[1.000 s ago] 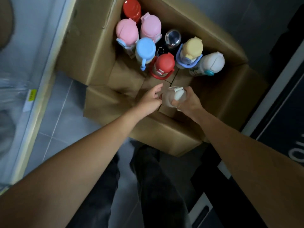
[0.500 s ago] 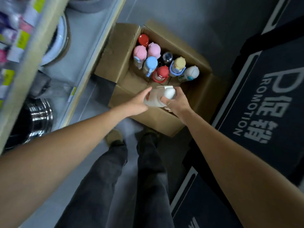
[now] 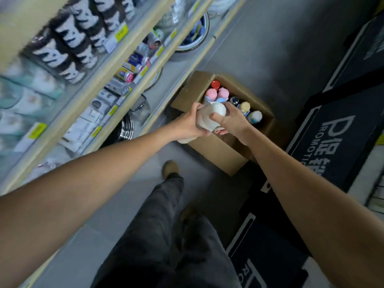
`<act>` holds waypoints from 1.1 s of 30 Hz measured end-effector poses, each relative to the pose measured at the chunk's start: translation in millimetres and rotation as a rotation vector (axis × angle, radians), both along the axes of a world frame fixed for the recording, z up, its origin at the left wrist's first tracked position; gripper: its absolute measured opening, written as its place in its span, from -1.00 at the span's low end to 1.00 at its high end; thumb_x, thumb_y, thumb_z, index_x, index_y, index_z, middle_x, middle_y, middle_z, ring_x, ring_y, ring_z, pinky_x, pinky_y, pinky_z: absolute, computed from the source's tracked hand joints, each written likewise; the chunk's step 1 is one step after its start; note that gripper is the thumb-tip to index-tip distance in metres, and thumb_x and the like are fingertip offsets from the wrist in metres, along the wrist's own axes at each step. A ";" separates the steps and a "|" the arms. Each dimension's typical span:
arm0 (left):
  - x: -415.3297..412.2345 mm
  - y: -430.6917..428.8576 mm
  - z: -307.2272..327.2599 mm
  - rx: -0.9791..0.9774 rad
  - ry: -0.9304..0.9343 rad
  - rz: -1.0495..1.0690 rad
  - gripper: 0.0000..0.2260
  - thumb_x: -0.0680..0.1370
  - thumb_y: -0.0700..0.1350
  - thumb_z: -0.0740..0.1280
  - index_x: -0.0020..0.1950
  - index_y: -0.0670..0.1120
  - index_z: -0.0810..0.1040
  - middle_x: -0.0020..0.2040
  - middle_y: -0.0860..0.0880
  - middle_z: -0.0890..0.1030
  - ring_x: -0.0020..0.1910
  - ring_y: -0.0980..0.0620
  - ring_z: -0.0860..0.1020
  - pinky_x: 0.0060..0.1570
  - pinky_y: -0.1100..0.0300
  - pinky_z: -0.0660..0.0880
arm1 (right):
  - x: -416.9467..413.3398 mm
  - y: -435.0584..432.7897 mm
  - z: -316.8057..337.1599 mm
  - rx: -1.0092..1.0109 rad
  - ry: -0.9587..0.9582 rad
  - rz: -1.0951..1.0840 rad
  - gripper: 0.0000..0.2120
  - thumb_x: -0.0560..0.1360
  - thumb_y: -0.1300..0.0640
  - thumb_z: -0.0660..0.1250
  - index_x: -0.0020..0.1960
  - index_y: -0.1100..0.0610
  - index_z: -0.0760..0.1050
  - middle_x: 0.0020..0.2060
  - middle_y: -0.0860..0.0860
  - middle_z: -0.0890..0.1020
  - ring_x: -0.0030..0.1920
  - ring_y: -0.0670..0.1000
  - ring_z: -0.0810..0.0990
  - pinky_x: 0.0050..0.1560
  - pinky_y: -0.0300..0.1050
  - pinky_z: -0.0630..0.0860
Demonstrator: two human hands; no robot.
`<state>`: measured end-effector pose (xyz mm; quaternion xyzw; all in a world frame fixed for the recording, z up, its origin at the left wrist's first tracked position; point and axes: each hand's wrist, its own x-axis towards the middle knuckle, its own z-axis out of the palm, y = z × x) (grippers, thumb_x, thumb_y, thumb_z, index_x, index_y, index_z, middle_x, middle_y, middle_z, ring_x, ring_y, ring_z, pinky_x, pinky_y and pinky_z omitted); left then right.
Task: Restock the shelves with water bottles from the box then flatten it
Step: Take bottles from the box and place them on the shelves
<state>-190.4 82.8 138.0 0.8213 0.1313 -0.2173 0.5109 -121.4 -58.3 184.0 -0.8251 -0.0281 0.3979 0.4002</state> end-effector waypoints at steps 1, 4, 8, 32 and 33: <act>-14.7 4.0 11.2 0.026 -0.013 0.022 -0.26 0.37 -0.07 0.53 0.37 -0.14 0.15 0.23 0.04 0.37 0.23 0.04 0.40 0.03 0.24 0.33 | -10.4 6.2 9.6 0.012 -0.023 0.024 -0.71 0.49 0.08 0.34 0.18 0.05 0.39 0.01 0.04 0.53 -0.07 0.08 0.60 -0.07 0.10 0.63; -62.1 9.8 40.5 0.161 -0.054 0.151 -0.30 0.36 0.04 0.51 0.33 -0.09 0.20 0.20 0.02 0.48 0.14 -0.01 0.47 0.00 0.15 0.40 | -43.3 23.3 34.7 0.047 -0.063 0.091 -0.70 0.49 0.04 0.33 0.17 0.08 0.39 -0.09 0.03 0.52 -0.25 0.04 0.57 -0.26 -0.05 0.63; -133.1 4.1 81.5 0.185 -0.050 0.417 -0.34 0.36 0.08 0.48 0.31 -0.07 0.23 0.08 0.04 0.48 0.04 0.00 0.48 -0.03 0.13 0.42 | -101.6 38.0 65.5 0.114 -0.160 0.166 -0.65 0.48 -0.06 0.36 0.16 0.09 0.40 -0.09 0.04 0.55 -0.30 0.00 0.55 -0.34 -0.11 0.57; -599.8 101.5 369.5 0.136 -0.477 1.164 -0.51 0.41 0.17 0.41 0.21 -0.05 0.40 0.07 -0.02 0.61 -0.04 0.08 0.60 -0.28 0.26 0.49 | -523.1 222.0 375.4 0.624 -0.297 0.982 -0.54 0.50 -0.10 0.34 0.33 0.02 0.34 0.09 -0.01 0.55 0.06 0.01 0.57 -0.04 -0.08 0.56; -622.1 105.8 377.9 0.149 -0.482 1.188 -0.43 0.37 0.21 0.40 0.24 -0.07 0.37 0.09 -0.03 0.60 -0.03 0.08 0.60 -0.26 0.23 0.50 | -545.9 225.4 386.7 0.656 -0.282 0.995 -0.55 0.51 -0.11 0.32 0.34 -0.01 0.33 0.05 -0.04 0.54 0.03 -0.03 0.55 -0.06 -0.10 0.55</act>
